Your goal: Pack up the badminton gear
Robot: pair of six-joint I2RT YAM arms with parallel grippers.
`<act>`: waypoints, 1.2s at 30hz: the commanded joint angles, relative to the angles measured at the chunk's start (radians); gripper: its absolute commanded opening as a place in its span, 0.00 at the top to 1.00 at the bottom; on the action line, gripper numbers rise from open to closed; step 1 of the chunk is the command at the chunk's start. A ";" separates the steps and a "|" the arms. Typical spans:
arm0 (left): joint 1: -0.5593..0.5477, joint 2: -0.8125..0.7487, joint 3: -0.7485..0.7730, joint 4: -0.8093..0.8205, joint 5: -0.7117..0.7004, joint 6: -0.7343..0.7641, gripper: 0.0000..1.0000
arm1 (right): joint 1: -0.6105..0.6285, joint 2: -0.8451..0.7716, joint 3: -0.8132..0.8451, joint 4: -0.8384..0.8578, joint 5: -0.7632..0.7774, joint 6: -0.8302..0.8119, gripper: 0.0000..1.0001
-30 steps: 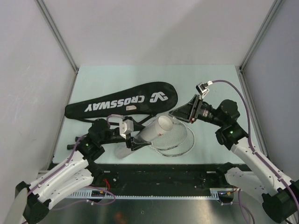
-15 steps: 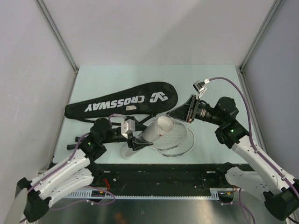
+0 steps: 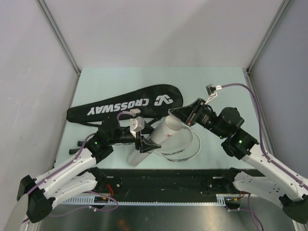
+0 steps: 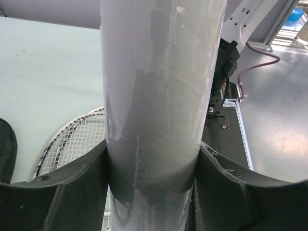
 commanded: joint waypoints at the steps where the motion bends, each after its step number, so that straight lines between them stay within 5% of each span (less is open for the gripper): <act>1: 0.012 0.025 0.083 0.081 -0.175 -0.128 1.00 | 0.180 -0.037 0.017 -0.168 0.150 -0.177 0.87; 10: 0.011 0.060 0.123 0.086 -0.177 -0.193 1.00 | 0.349 0.006 0.037 -0.259 0.428 -0.312 0.88; 15: 0.005 0.000 0.064 0.110 -0.178 -0.092 1.00 | 0.264 0.001 0.037 -0.228 0.256 -0.208 0.89; 22: 0.002 0.015 0.064 0.133 -0.339 -0.084 1.00 | -0.004 0.004 0.037 -0.198 -0.037 -0.165 0.87; 25: 0.003 0.034 0.090 0.064 -0.439 -0.101 1.00 | -0.114 -0.041 0.037 -0.251 -0.097 -0.185 0.78; 28: 0.003 0.020 0.080 0.037 -0.497 -0.092 1.00 | -0.272 -0.117 0.047 -0.360 -0.130 -0.240 0.57; 29: 0.003 0.005 0.073 0.033 -0.508 -0.083 0.99 | -0.355 -0.135 0.047 -0.383 -0.158 -0.258 0.43; 32: 0.003 -0.023 0.054 0.021 -0.528 -0.050 1.00 | -0.488 -0.160 0.047 -0.463 -0.221 -0.320 0.28; 36: 0.003 -0.084 0.043 -0.006 -0.545 -0.020 1.00 | -0.517 -0.041 0.037 -0.510 -0.191 -0.383 0.25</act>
